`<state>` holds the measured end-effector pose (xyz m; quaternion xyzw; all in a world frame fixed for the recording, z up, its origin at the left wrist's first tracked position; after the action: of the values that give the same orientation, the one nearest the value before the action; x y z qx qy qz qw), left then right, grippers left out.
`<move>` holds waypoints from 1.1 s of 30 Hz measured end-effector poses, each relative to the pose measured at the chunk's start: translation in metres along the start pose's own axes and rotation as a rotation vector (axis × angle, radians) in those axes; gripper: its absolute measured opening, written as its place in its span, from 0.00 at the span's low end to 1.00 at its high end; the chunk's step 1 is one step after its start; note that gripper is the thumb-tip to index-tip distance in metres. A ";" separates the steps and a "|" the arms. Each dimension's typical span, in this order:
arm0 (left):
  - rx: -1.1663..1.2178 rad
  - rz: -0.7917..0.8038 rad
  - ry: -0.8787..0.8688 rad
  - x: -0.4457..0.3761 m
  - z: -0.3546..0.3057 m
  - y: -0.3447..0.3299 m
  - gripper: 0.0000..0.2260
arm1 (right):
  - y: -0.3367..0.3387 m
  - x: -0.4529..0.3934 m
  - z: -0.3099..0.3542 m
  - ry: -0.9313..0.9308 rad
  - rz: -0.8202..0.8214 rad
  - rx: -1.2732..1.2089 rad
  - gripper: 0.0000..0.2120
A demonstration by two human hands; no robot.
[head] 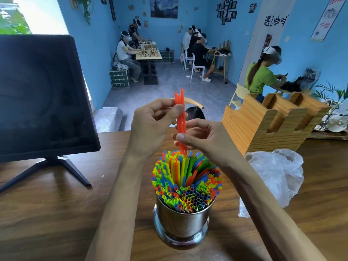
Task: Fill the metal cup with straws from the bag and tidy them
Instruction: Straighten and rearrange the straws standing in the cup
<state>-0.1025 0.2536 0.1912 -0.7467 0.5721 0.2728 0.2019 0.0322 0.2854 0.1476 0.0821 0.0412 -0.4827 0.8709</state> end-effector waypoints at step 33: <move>-0.026 -0.182 -0.055 0.009 -0.018 0.016 0.15 | -0.002 0.005 0.001 0.014 0.052 0.070 0.14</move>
<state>-0.1132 0.2314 0.1995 -0.7904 0.4926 0.2809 0.2317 0.0331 0.2795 0.1472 0.1171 0.0282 -0.4606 0.8794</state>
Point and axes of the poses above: each hand's wrist, its own x-axis away from the middle knuckle, its own y-axis out of the back of the hand, z = x × y, the point moved 10 cm from there along -x, towards the middle knuckle, and after that the axes turned 8 degrees about -y, right-handed, at the moved point
